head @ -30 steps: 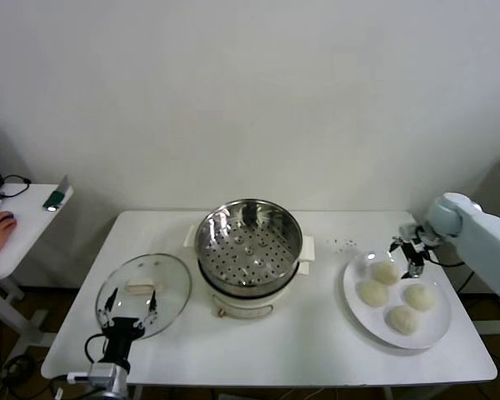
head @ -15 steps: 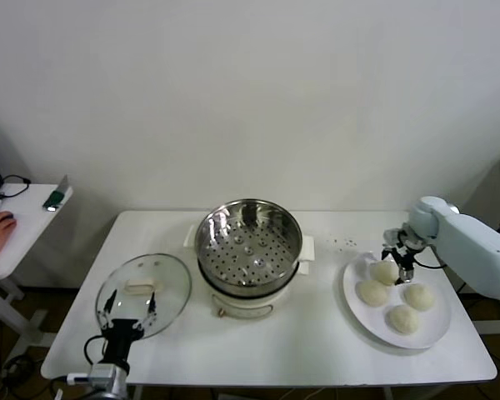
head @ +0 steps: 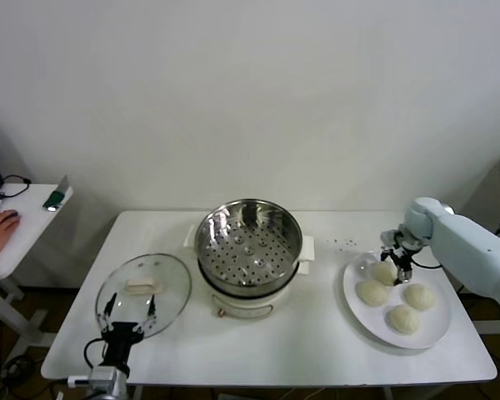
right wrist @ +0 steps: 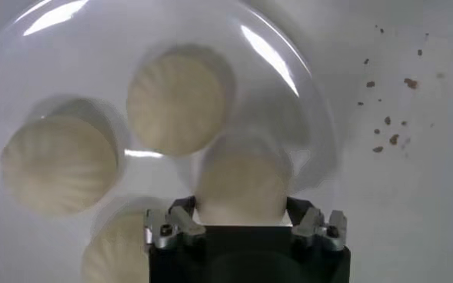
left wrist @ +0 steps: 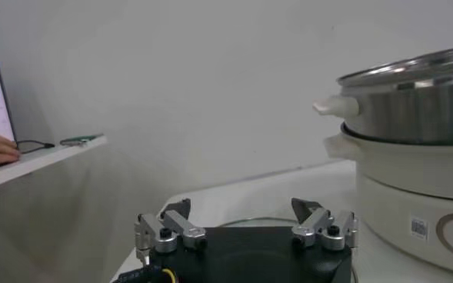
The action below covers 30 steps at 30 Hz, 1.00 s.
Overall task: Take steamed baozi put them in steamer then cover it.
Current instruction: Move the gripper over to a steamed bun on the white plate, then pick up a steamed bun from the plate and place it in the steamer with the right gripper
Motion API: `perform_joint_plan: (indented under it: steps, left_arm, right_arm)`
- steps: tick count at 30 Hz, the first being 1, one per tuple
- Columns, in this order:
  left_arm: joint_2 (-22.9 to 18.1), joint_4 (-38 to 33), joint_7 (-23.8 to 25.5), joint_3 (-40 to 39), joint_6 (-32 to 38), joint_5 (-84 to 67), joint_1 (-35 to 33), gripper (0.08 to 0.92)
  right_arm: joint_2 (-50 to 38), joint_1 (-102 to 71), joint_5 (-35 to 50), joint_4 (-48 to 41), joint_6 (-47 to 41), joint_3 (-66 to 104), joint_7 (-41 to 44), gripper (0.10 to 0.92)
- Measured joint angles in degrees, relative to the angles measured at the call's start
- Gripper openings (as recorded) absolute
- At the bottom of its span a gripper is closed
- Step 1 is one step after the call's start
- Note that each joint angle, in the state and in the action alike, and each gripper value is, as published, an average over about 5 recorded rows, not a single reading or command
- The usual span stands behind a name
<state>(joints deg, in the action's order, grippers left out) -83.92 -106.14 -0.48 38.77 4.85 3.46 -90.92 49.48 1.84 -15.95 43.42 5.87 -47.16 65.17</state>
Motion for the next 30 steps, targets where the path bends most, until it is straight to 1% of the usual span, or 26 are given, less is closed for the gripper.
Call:
perform_joint_plan:
  steps: [9,17,24,30]
  left_arm:
    - [0.00,0.16,-0.17,0.16,0.23,-0.09,-0.50,0.823]
    - [0.24,-0.09,-0.21,0.16,0.48,-0.18,-1.19,0.823]
    - [0.37,-0.14,-0.46,0.02,1.02,-0.34,-2.11,0.823]
    - [0.38,-0.14,-0.73,-0.16,1.33,-0.44,-2.83,0.823]
  right_arm:
    - [0.28,2.35,0.45,0.50,2.56,-0.68,0.93,0.716]
    - [1.71,12.62,4.53,4.52,7.40,-8.66,2.29,0.721]
    - [6.94,24.18,9.87,5.53,13.21,-16.16,3.65,0.726]
    - [13.96,30.71,11.14,6.68,19.14,-19.15,3.74,0.729]
